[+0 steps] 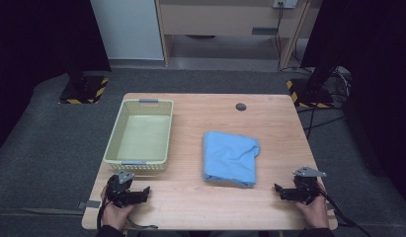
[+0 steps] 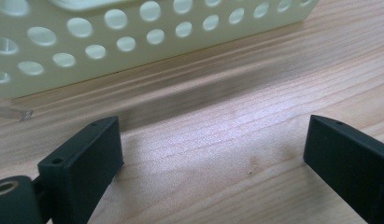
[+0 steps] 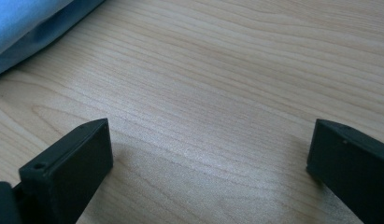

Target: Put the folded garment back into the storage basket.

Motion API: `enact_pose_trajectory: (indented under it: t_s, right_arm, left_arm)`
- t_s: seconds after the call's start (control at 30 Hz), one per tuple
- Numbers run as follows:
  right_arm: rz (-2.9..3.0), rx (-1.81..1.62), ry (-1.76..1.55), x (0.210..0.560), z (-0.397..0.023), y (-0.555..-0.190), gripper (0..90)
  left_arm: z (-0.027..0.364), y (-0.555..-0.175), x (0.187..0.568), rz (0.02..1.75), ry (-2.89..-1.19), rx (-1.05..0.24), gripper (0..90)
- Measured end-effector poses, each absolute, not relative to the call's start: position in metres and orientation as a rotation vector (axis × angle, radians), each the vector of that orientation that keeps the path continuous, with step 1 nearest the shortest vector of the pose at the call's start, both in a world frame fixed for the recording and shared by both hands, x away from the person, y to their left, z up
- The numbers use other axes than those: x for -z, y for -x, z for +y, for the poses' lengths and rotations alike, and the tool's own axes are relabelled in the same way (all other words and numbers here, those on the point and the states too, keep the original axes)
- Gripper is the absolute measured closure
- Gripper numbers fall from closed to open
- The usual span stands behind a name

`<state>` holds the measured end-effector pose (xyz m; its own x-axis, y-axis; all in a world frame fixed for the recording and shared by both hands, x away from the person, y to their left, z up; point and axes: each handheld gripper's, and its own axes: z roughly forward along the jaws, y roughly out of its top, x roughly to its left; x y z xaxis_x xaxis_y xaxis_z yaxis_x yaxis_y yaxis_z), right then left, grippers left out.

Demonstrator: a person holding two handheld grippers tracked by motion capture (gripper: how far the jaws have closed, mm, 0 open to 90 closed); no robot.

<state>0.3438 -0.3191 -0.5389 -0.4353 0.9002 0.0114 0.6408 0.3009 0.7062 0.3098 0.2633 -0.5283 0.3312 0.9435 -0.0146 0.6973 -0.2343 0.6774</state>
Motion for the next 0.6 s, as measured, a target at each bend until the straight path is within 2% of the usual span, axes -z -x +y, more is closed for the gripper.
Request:
enact_pose_trajectory:
  t_s: [0.6]
  right_arm:
    - [2.190,-0.914,-1.371,0.539,-0.320,-0.343,0.5]
  left_arm:
    - [0.257,-0.290,0.500,1.338,-1.948,-0.581,5.7]
